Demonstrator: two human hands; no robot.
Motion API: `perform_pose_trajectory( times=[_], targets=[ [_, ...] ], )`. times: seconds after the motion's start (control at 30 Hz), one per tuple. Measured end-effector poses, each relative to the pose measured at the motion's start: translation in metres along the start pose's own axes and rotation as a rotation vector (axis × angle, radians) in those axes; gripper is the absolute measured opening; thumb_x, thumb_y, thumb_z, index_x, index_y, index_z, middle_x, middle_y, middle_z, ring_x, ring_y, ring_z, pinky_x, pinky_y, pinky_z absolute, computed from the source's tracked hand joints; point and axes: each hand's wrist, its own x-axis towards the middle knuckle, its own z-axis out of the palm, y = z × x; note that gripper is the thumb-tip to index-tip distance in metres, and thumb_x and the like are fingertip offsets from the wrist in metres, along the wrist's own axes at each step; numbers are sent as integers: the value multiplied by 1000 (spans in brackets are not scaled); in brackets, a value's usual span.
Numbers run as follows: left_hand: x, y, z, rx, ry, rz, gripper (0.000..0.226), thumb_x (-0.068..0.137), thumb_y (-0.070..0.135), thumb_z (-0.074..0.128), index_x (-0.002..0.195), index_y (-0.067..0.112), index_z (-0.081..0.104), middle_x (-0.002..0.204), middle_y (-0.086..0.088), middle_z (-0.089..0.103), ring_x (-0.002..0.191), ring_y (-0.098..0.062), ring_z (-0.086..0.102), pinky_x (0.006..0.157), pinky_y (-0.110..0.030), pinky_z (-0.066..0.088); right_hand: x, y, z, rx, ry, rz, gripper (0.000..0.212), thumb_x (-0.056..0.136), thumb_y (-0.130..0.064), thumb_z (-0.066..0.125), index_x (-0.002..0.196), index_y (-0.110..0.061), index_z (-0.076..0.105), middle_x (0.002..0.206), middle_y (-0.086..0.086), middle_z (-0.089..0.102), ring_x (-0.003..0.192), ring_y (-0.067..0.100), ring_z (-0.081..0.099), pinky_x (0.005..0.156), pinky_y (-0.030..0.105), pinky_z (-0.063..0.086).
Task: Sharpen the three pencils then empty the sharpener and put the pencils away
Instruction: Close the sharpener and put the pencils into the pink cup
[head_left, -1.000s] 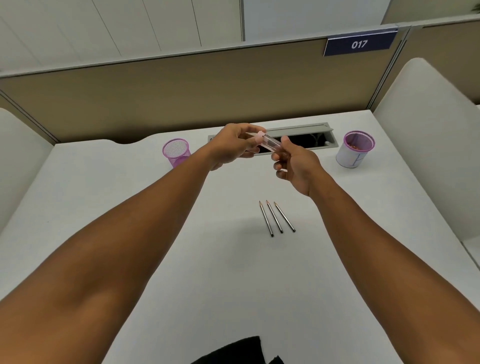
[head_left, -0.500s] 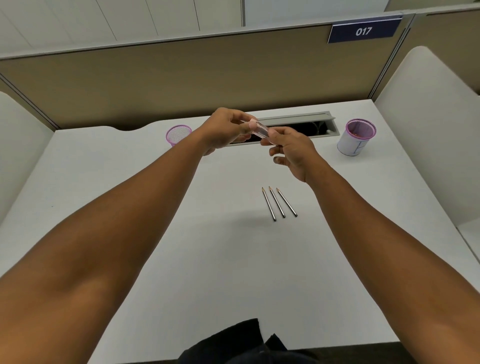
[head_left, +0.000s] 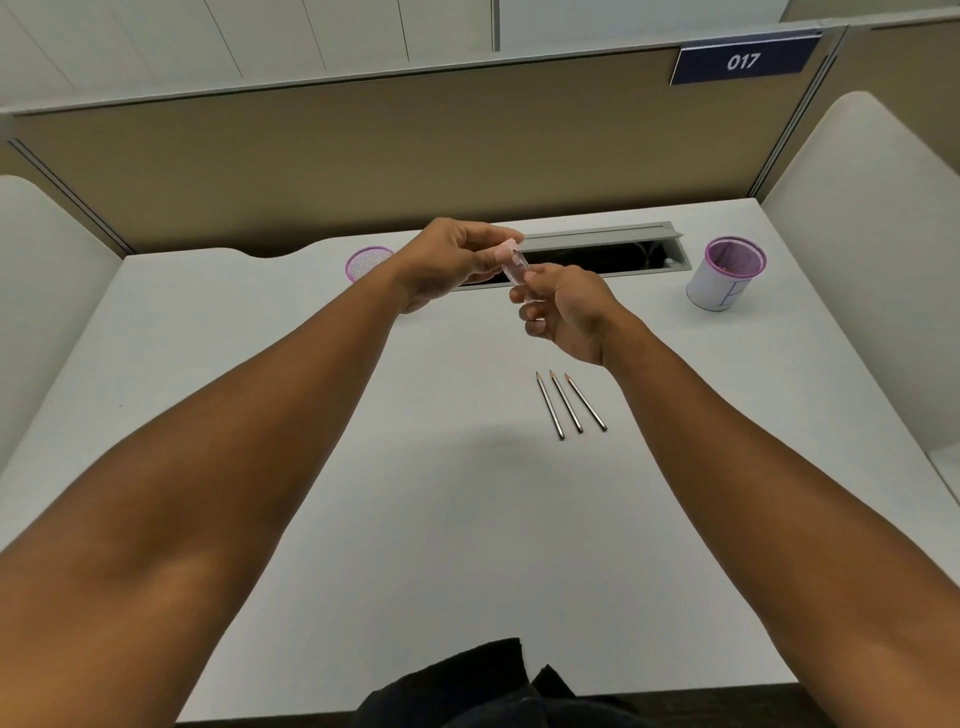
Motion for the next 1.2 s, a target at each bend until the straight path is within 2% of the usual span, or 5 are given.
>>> perform_pose_trajectory(
  times=[0.2, 0.5, 0.8, 0.93, 1.2],
  targets=[
    [-4, -2, 8, 53, -54, 2, 35, 92, 24, 64, 127, 20, 64, 112, 4, 71, 105, -9, 65, 88, -24, 50, 2, -2, 13, -123, -5, 38, 54, 84, -73, 42, 85, -21, 59, 77, 1, 51, 61, 12, 40, 51, 23, 33],
    [-7, -13, 14, 99, -13, 66, 30, 87, 14, 70, 117, 10, 69, 102, -2, 73, 82, 4, 67, 67, -9, 48, 10, 12, 27, -119, 167, 27, 35, 80, -53, 49, 64, -23, 43, 60, -3, 44, 53, 11, 32, 48, 25, 28],
    [1, -34, 15, 89, -60, -11, 30, 94, 22, 62, 123, 17, 65, 106, 0, 72, 98, -13, 65, 83, -24, 52, 17, 29, 16, -140, 58, 68, 60, 89, -71, 35, 95, -17, 60, 79, 4, 52, 61, 13, 40, 51, 24, 37],
    [3, -49, 17, -52, -36, -112, 36, 95, 19, 60, 131, 16, 60, 120, -6, 67, 113, -19, 61, 91, -26, 49, 21, 37, 5, -45, 44, 86, 53, 100, -49, 29, 114, -8, 61, 98, 15, 64, 70, 20, 52, 61, 30, 45],
    [11, -79, 31, -109, -22, -204, 34, 96, 10, 55, 129, 16, 61, 127, -9, 62, 115, -24, 59, 95, -27, 48, 24, 53, -16, -321, 54, 67, 35, 91, -13, 59, 125, -11, 52, 117, 10, 64, 92, 23, 71, 76, 34, 57]
  ],
)
